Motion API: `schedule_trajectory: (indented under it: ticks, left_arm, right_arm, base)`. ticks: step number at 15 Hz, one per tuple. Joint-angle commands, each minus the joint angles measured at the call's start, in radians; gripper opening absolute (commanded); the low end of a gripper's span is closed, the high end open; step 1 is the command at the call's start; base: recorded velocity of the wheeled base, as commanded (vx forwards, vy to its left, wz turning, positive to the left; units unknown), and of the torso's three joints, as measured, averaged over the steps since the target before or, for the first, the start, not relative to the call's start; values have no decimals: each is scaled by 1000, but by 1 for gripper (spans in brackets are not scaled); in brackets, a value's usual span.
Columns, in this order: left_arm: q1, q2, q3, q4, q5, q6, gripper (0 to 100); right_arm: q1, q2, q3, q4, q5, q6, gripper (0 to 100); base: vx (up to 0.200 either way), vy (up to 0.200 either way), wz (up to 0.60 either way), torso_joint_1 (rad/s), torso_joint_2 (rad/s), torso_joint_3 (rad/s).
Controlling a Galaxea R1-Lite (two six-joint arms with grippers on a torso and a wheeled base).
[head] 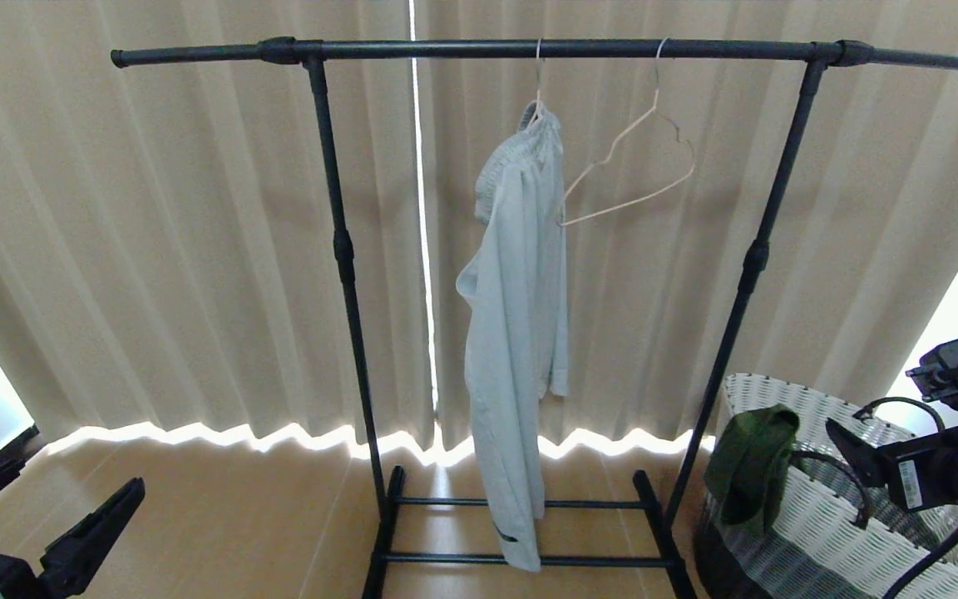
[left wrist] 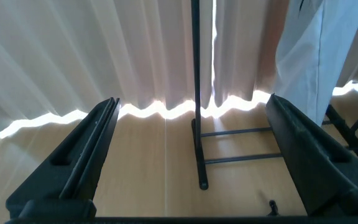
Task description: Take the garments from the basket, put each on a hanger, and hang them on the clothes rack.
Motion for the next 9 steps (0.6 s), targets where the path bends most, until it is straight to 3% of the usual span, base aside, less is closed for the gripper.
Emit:
schedule_trajectory:
  ticks: [1, 4, 6, 8, 9]
  left_arm:
    - [0, 2, 0, -1, 0, 1, 100]
    - [0, 2, 0, -1, 0, 1, 100]
    - [0, 1, -3, -2, 0, 1, 100]
    - [-2, 1, -6, -4, 0, 1, 100]
    - [-10, -3, -9, -5, 0, 1, 100]
  right_arm:
    - [0, 2, 0, -1, 0, -1, 100]
    - [0, 5, 2, -1, 3, 1, 100]
    - [0, 7, 26, -5, 9, 7, 100]
    - [10, -1, 40, -8, 55, 7, 100]
    - [10, -1, 43, -45, 168, 7, 100]
  base:
    - [0, 0, 0, -110, 447, 334]
    - [0, 0, 0, -71, 427, 334]
    - [0, 0, 0, -37, 173, 146]
    - [0, 0, 0, -9, 35, 23]
    - [0, 0, 0, 0, 0, 0]
